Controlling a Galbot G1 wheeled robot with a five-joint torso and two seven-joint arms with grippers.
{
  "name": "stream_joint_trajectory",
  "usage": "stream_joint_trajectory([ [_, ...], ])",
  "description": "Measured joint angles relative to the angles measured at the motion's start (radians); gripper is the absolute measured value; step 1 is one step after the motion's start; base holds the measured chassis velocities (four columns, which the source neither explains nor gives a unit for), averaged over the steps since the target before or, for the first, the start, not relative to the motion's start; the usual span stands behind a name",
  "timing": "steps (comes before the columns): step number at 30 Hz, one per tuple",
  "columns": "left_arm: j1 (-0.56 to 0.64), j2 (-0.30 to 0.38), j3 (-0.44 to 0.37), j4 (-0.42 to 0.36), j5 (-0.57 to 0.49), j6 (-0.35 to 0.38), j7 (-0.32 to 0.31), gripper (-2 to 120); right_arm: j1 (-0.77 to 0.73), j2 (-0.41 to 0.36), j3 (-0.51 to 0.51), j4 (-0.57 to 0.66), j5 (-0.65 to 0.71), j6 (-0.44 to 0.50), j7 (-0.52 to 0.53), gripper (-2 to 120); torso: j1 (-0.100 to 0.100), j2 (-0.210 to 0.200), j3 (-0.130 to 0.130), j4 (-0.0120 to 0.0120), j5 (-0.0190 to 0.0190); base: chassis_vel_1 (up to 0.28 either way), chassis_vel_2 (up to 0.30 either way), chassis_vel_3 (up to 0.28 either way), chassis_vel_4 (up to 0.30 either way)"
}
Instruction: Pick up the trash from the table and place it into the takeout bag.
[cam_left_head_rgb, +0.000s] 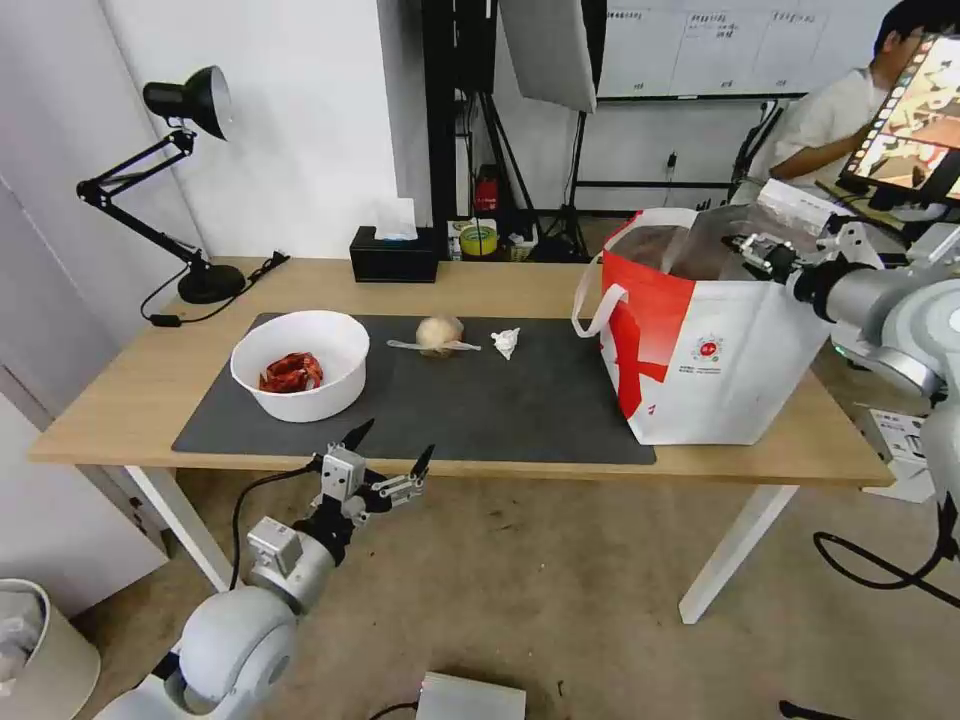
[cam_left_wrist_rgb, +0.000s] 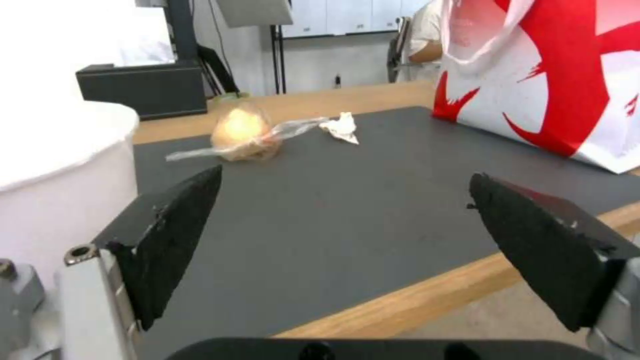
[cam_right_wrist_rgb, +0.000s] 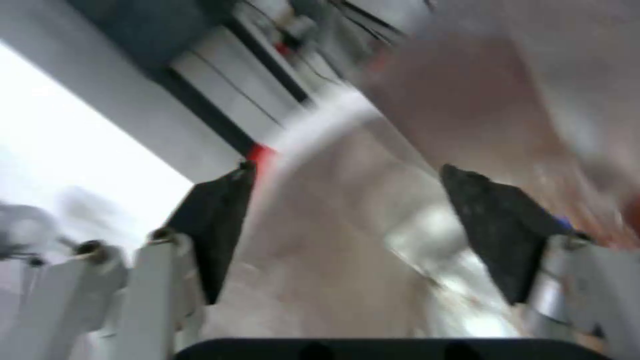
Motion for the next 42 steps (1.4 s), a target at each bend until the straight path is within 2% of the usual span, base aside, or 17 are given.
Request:
stream_joint_trajectory([
  [2,-0.006,0.002,-0.001,0.004,-0.011,-0.012,0.0,100,0.011,-0.008,-0.003,0.015,-0.031,0.027,-0.081,85,0.0,0.0,0.0,0.0,-0.0001,0.0,0.0,0.0,0.0],
  [3,-0.006,0.002,-0.001,0.004,-0.011,-0.012,0.0,100,0.011,-0.008,-0.003,0.015,-0.031,0.027,-0.081,85,0.0,0.0,0.0,0.0,-0.0001,0.0,0.0,0.0,0.0],
  [6,-0.014,0.003,-0.003,0.01,-0.018,-0.02,0.0,100,0.039,-0.03,-0.034,0.056,-0.085,0.064,-0.181,98,0.0,0.0,0.0,0.0,-0.0002,0.0,0.0,0.0,0.0],
  [11,-0.014,0.003,-0.013,0.015,-0.017,-0.025,0.002,100,0.056,-0.056,-0.071,0.111,-0.142,0.08,-0.26,100,0.0,0.0,0.0,0.0001,-0.0005,0.0,0.0,0.0,0.0],
  [13,-0.01,0.003,-0.025,0.02,-0.015,-0.031,0.003,100,0.049,-0.077,-0.097,0.155,-0.205,0.083,-0.315,100,0.0,0.0,0.0,0.0002,-0.0007,0.0,0.0,0.0,0.0],
  [15,-0.009,0.003,-0.027,0.02,-0.014,-0.032,0.003,100,0.045,-0.081,-0.101,0.163,-0.223,0.083,-0.325,100,0.0,0.0,0.0,0.0002,-0.0007,0.0,0.0,0.0,0.0],
  [16,-0.007,0.007,-0.041,0.023,-0.012,-0.04,0.004,100,-0.006,-0.103,-0.118,0.205,-0.33,0.087,-0.394,100,0.0,0.0,0.0,0.0003,-0.0004,0.0,0.0,0.0,0.0],
  [18,-0.004,0.014,-0.053,0.023,-0.012,-0.041,0.005,100,-0.083,-0.127,-0.118,0.248,-0.454,0.109,-0.477,100,0.0,0.0,0.0,0.0001,-0.0002,0.0,0.0,0.0,0.0],
  [19,-0.004,0.014,-0.053,0.023,-0.012,-0.041,0.005,100,-0.083,-0.127,-0.118,0.248,-0.454,0.109,-0.477,100,0.0,0.0,0.0,0.0001,-0.0002,0.0,0.0,0.0,0.0],
  [21,0.003,0.018,-0.069,0.02,-0.01,-0.039,0.006,100,-0.197,-0.15,-0.077,0.293,-0.55,0.144,-0.571,100,0.0,0.0,0.0,0.0,-0.0001,0.0,0.0,0.0,0.0],
  [22,0.003,0.018,-0.069,0.02,-0.01,-0.039,0.006,100,-0.197,-0.15,-0.077,0.293,-0.55,0.144,-0.571,100,0.0,0.0,0.0,0.0,-0.0001,0.0,0.0,0.0,0.0],
  [25,0.015,0.016,-0.101,0.019,-0.006,-0.02,0.008,100,-0.366,-0.171,0.004,0.348,-0.632,0.207,-0.665,100,0.0,0.0,0.0,-0.0002,-0.0002,0.0,0.0,0.0,0.0],
  [30,0.03,0.018,-0.11,0.019,-0.003,-0.016,0.012,100,-0.479,-0.166,0.049,0.386,-0.661,0.237,-0.679,100,0.0,0.0,0.0,0.0,-0.0005,0.0,0.0,0.0,0.0],
  [34,0.045,0.01,-0.111,0.019,0.005,-0.016,0.013,100,-0.592,-0.132,0.08,0.412,-0.688,0.249,-0.682,100,0.0,0.0,0.0,0.0001,-0.0003,0.0,0.0,0.0,0.0],
  [37,0.066,0.006,-0.118,0.019,0.014,-0.017,0.017,100,-0.722,-0.086,0.103,0.419,-0.761,0.296,-0.702,100,0.0,0.0,0.0,-0.0003,-0.0001,0.0,0.0,0.0,0.0],
  [41,0.081,0.007,-0.137,0.019,0.015,-0.016,0.041,100,-0.782,-0.055,0.108,0.407,-0.818,0.339,-0.714,100,0.0,0.0,0.0,-0.0001,-0.0002,0.0,0.0,0.0,0.0],
  [42,0.089,0.007,-0.144,0.021,0.014,-0.016,0.047,100,-0.809,-0.034,0.108,0.384,-0.857,0.38,-0.718,100,0.0,0.0,0.0,0.0001,-0.0003,0.0,0.0,0.0,0.0],
])
